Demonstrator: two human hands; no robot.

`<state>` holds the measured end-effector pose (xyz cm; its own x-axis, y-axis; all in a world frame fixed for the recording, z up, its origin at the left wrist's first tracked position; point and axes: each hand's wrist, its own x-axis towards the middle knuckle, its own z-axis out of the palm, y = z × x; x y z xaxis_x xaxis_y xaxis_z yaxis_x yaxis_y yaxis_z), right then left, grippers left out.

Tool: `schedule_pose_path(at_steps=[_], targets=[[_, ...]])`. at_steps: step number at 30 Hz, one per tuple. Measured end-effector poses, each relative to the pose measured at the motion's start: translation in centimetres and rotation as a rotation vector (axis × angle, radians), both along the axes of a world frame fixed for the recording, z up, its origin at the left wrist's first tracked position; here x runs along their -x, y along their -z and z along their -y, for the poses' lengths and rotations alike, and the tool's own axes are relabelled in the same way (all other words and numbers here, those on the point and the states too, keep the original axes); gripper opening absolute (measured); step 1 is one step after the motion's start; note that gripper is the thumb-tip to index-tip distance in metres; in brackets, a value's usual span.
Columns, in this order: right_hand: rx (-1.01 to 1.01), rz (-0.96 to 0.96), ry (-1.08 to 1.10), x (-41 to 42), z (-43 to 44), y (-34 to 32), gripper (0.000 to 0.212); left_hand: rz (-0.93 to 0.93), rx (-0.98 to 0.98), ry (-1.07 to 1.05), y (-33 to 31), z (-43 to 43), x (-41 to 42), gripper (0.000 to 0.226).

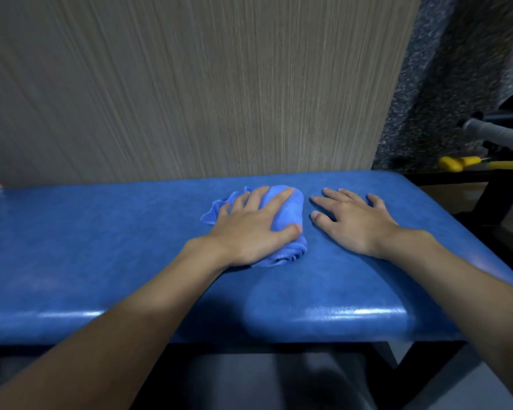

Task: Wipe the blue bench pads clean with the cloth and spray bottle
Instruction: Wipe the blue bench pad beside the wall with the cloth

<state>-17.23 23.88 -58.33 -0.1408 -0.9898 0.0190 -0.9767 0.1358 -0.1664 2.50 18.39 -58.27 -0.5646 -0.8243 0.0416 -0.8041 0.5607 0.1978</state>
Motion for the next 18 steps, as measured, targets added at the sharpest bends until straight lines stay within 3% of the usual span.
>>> schedule_pose_path(at_steps=[5, 9, 18], targets=[[-0.024, -0.101, -0.003, -0.5, 0.2, -1.3, 0.044, 0.035, 0.021, 0.059, 0.3, -5.9, -3.2, 0.091], [0.115, 0.122, 0.015, -1.3, 0.9, -1.8, 0.047, 0.039, 0.040, 0.061, 0.4, -7.0, -4.0, 0.091], [0.025, -0.017, -0.008, -1.1, 2.0, 0.4, 0.054, -0.021, -0.020, 0.029, 0.1, 1.6, -1.5, 0.088]])
